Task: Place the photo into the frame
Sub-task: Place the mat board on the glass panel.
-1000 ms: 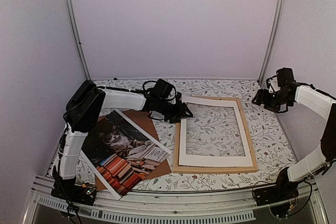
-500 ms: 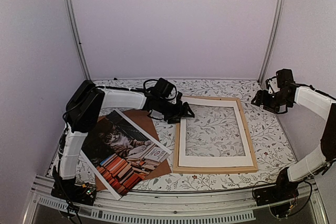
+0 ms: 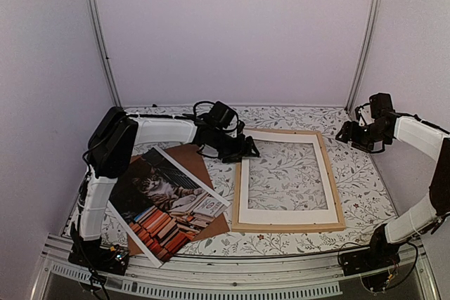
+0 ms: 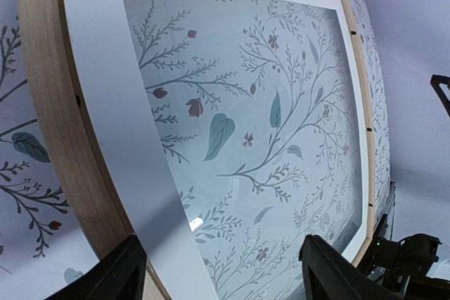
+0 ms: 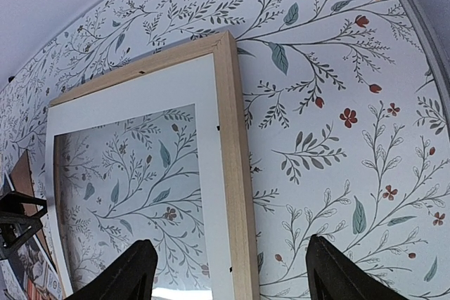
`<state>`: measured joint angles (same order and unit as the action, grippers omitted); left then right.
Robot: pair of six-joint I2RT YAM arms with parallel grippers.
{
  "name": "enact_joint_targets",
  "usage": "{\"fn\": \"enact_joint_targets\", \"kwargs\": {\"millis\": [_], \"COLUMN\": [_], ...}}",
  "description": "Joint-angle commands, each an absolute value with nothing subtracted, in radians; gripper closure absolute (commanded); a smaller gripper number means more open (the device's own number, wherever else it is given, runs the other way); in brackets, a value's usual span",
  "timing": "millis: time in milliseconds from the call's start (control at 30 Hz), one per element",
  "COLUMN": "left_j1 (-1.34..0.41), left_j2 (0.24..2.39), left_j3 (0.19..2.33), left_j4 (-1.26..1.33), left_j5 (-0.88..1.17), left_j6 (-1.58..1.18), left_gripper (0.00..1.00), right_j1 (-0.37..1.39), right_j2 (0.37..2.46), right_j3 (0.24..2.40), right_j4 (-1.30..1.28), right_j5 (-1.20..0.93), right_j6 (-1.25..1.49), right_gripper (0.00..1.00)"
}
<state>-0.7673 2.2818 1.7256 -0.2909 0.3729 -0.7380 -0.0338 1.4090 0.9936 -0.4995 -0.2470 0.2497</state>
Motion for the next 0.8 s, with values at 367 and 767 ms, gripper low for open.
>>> {"fn": "enact_joint_targets", "kwargs": {"millis": [367, 767], "left_j1": [-0.795, -0.794], "left_j2": [2.242, 2.252], "left_j3": [1.791, 1.833], "left_j4": [-0.387, -0.452], "left_j5": [0.351, 0.313], "left_j6": [-0.659, -0.624], "left_gripper": [0.21, 0.2], "right_j1": [-0.034, -0.034], "right_j2": [1.414, 1.41], "right_j3": [0.977, 0.966], "right_j4": [-0.476, -0.472], "right_j5": [-0.268, -0.271], "right_j6": [0.253, 0.253], "right_gripper": [0.23, 0.21]}}
